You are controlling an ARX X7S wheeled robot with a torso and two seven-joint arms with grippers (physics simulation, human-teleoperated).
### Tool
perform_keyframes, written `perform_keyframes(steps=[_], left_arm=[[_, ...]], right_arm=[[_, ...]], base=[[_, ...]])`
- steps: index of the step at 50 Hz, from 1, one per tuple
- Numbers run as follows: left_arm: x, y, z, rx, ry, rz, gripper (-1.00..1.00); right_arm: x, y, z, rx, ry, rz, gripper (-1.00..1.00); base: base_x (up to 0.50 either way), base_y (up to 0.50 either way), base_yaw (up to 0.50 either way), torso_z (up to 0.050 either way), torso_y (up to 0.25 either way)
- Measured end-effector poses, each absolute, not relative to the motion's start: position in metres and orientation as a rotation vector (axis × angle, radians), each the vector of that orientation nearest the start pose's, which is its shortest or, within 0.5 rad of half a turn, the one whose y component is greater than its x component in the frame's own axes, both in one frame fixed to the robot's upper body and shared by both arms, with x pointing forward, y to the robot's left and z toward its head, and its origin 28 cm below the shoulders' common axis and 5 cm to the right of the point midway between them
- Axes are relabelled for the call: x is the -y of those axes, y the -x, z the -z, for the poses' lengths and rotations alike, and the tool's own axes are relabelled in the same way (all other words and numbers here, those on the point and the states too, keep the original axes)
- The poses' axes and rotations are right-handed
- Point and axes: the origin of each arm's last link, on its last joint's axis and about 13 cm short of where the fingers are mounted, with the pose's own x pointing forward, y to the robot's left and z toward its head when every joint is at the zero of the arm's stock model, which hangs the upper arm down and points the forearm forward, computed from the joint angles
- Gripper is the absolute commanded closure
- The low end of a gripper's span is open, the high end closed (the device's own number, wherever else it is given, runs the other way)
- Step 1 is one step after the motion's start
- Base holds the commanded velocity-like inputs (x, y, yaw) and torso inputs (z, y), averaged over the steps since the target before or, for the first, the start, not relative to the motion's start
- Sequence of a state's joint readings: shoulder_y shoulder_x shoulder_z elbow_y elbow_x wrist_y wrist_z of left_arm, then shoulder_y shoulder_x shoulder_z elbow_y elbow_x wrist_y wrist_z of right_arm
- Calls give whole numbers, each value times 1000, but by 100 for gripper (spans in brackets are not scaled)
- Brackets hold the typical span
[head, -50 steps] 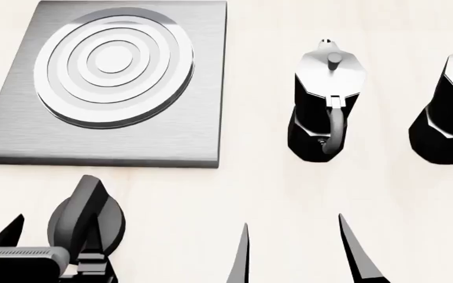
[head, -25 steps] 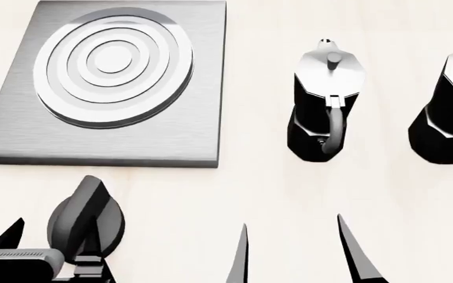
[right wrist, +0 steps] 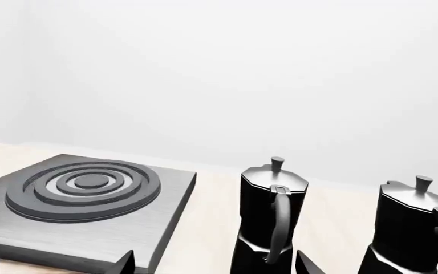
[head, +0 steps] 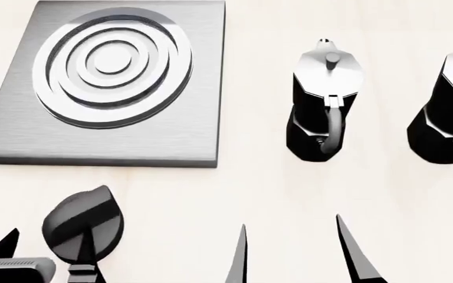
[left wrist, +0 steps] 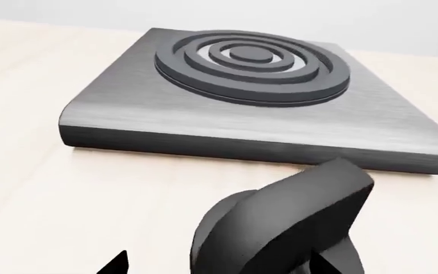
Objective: Turn off the stove.
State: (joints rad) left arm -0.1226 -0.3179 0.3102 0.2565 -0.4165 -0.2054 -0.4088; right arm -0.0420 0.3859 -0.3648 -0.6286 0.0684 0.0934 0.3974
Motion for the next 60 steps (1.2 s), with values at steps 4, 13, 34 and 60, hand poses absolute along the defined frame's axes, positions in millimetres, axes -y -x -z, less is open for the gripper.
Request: perform_keyframes(steps=[4,13,34,60], left_arm=[[-202,-220,-69,25,82,-19,-100],[-205,-216,-70,18,81,-44,-100],[-219,-225,-73,29,33,-158,-100],[-224,-237,-79,54,6,-215,-100]], right_arm=[[85,-173,-114,422,118,-86,-100],[85,-174,-114,422,118,-86,-100],[85,-173,-114,423,116,-87,-100],[85,-173,-114,422,116,-88,-100]], base=[[0,0,0,0,0],[0,0,0,0,-1],[0,0,0,0,0],[0,0,0,0,0]])
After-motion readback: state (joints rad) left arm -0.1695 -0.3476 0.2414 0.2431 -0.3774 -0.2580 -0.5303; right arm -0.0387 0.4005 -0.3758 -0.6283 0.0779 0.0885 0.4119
